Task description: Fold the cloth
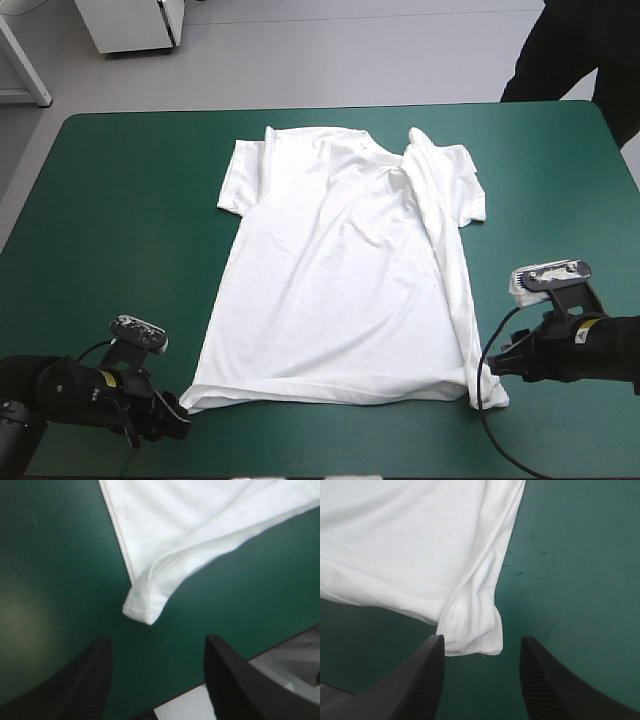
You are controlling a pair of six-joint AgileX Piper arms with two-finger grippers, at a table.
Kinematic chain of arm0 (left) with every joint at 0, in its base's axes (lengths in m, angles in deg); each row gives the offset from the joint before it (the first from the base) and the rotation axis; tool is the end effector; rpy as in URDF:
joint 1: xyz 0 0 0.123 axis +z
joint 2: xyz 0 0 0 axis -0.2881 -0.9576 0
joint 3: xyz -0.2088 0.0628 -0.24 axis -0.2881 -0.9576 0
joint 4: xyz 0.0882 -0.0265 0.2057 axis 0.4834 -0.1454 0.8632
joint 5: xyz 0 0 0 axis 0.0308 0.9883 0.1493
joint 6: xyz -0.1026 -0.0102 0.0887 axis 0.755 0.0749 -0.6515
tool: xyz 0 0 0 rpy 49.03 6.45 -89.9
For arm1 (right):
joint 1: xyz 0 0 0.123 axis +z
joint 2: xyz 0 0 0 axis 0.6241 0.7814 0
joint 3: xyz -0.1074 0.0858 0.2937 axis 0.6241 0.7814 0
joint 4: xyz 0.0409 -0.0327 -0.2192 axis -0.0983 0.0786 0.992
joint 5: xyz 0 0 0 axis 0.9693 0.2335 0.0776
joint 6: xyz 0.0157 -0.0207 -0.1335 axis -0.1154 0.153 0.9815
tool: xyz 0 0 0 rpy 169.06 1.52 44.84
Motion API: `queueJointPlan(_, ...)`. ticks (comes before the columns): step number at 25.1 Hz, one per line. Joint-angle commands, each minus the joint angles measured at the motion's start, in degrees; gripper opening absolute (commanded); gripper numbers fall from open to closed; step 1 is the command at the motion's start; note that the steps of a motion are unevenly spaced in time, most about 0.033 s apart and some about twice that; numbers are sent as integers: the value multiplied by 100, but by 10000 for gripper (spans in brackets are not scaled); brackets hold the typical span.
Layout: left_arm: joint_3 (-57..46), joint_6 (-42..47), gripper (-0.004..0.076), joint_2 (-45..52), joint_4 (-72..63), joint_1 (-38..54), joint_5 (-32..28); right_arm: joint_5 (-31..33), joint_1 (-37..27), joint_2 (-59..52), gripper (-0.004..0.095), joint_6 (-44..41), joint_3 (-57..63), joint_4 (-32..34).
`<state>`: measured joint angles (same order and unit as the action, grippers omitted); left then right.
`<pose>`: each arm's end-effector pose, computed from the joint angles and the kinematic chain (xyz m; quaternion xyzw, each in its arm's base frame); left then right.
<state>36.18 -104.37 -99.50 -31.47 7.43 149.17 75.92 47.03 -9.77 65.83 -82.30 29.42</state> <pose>0.0542 -0.0410 0.2604 0.2021 0.9629 -0.1125 0.1390 0.0911 0.0331 0.3305 -0.1294 0.9593 0.0766 0.2390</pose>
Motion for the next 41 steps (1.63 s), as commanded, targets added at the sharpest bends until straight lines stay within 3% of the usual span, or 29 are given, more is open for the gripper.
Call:
queueJointPlan(1, -18, -118, 410, -9, 42, -22, 256, 7, 10, -31, 457, -30, -117, 82)
queueJointPlan(9, -162, -273, 410, -89, 62, -22, -276, 7, 132, -31, 457, -132, -117, 396)
queueJointPlan(19, -162, -986, 401, -1553, -274, -22, -1317, 7, 132, -31, 455, -179, -117, 787)
queueJointPlan(22, -162, -1085, 334, -1788, -435, -135, -1348, 7, 132, -31, 455, -179, -117, 864)
queueJointPlan(25, -188, -1142, 192, -1960, -471, -442, -1336, 7, 132, -31, 455, -179, -117, 864)
queueJointPlan(33, -232, -862, -23, -2282, -457, -832, -1323, 7, 132, -21, 455, -179, -87, 677)
queueJointPlan(41, -232, -862, -22, -2322, -468, -832, -1081, 7, 132, 285, 460, -8, 910, 550)
